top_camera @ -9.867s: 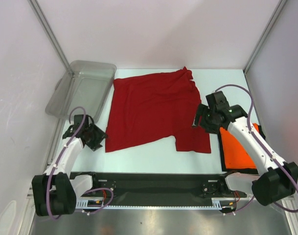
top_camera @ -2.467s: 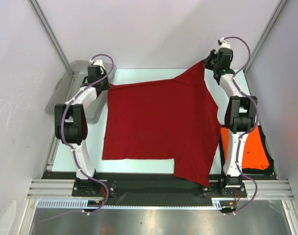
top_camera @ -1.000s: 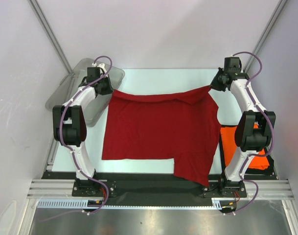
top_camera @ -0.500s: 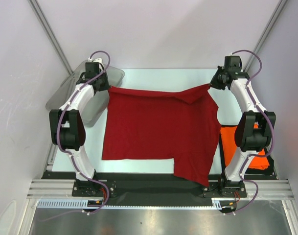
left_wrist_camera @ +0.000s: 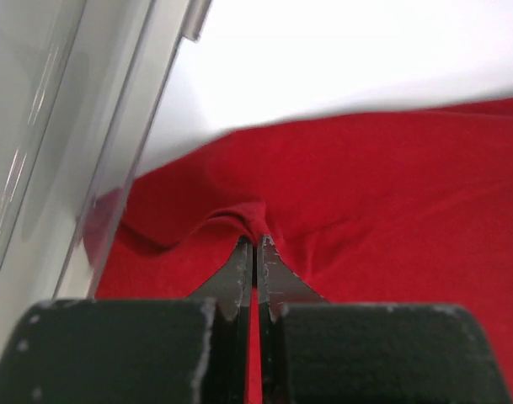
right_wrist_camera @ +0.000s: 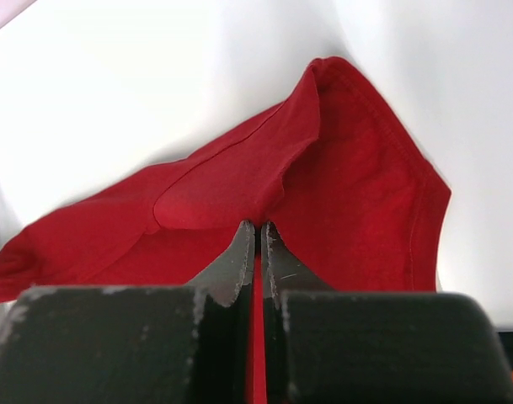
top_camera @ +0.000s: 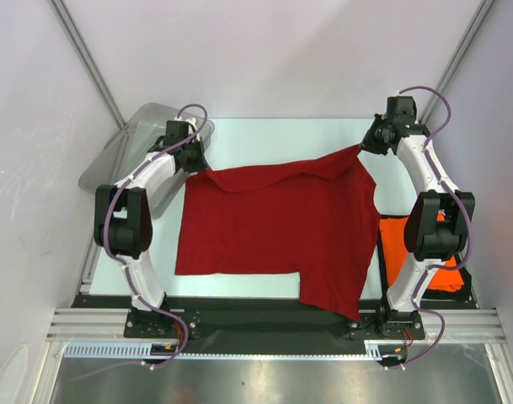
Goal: Fold and stack the t-shirts
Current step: Fold the tshirt
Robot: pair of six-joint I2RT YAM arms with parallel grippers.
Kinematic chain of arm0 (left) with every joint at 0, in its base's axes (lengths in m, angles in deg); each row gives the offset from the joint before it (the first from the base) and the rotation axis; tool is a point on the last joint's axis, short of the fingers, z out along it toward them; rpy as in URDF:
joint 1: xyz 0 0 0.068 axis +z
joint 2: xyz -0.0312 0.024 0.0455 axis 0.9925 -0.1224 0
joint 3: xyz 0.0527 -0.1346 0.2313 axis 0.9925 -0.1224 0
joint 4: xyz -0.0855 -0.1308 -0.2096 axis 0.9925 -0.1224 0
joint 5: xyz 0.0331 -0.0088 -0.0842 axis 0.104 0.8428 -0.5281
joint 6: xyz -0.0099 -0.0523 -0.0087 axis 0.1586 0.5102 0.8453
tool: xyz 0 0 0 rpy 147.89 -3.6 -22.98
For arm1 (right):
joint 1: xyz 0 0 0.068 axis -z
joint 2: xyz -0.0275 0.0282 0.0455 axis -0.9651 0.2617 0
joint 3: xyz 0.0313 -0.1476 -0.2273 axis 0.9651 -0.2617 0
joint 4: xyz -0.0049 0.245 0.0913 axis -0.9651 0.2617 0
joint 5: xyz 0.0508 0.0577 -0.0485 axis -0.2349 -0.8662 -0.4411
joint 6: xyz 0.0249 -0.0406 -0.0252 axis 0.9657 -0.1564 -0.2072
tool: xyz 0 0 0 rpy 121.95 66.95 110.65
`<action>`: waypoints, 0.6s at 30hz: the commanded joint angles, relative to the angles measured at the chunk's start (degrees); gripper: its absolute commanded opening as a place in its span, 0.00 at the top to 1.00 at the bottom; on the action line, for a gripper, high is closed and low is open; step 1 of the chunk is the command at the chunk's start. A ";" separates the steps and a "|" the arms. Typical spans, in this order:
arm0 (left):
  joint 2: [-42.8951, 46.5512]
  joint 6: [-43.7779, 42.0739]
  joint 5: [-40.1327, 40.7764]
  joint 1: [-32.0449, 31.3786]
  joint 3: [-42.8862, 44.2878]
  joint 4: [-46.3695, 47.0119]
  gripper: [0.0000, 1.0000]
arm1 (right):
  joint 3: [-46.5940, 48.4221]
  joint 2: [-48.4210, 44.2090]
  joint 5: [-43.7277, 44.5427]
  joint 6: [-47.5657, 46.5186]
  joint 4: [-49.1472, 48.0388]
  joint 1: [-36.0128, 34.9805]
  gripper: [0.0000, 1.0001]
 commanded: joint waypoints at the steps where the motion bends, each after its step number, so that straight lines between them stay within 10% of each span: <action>1: -4.24 -0.45 1.53 0.23 5.15 -0.16 1.00 | -0.01 -2.50 -0.31 -0.88 -0.85 0.48 1.00; 18: -14.71 -5.55 2.61 9.03 25.22 -9.84 1.00 | 0.51 -2.85 1.01 -0.61 0.99 -0.75 1.00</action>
